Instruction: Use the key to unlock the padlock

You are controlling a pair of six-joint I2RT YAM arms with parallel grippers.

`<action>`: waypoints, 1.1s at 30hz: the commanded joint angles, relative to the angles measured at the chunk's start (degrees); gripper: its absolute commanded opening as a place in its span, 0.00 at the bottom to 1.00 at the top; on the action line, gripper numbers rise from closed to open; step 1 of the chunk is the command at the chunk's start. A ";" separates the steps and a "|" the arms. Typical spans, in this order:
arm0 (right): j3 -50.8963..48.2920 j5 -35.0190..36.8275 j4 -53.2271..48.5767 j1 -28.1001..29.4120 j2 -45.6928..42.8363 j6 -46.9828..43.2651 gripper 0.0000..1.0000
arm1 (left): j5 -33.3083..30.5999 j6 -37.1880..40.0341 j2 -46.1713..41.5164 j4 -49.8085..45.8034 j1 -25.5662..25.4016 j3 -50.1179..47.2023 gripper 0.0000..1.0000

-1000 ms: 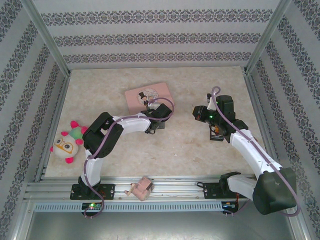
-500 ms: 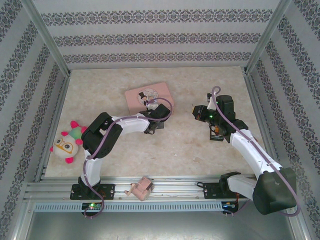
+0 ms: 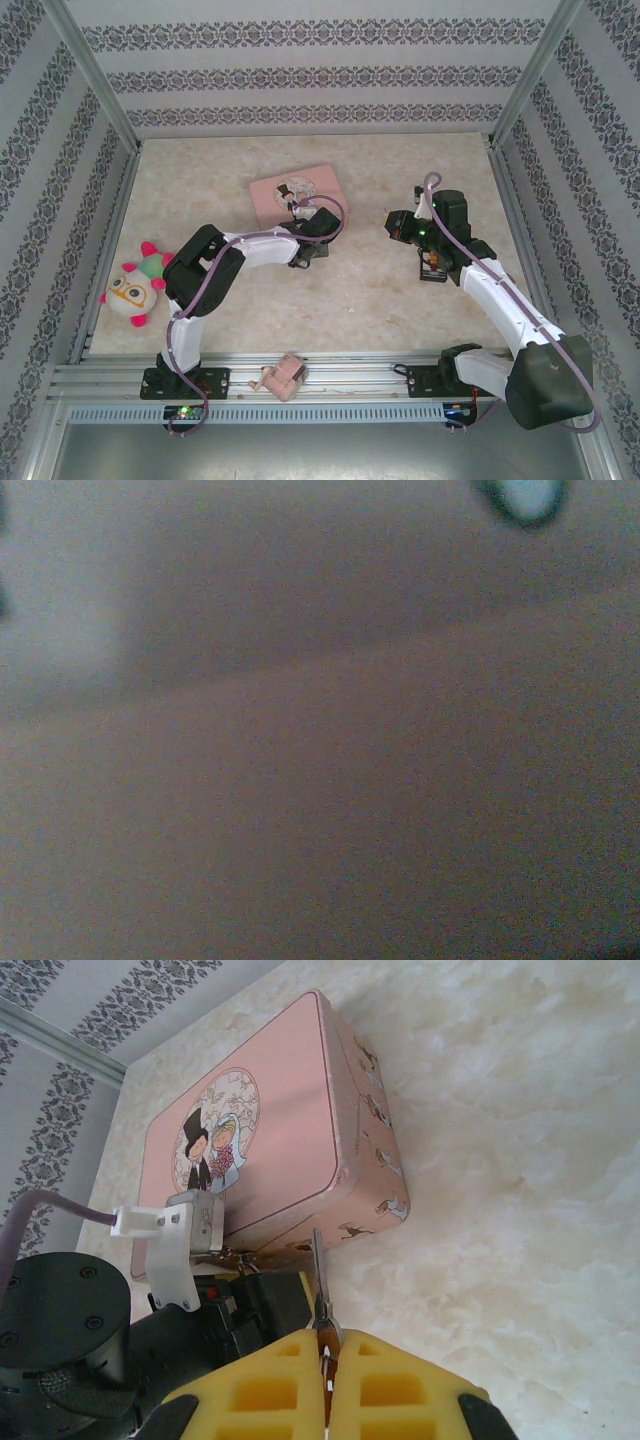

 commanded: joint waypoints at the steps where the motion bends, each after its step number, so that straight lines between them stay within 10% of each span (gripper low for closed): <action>1: 0.70 -0.64 1.48 0.69 -0.30 0.92 0.00 | 1.15 -0.84 1.25 -5.78 -0.78 0.40 0.47; 33: -3.00 -1.22 2.99 0.84 -1.18 0.11 0.00 | 3.18 -0.81 1.68 -6.88 -1.66 3.80 0.24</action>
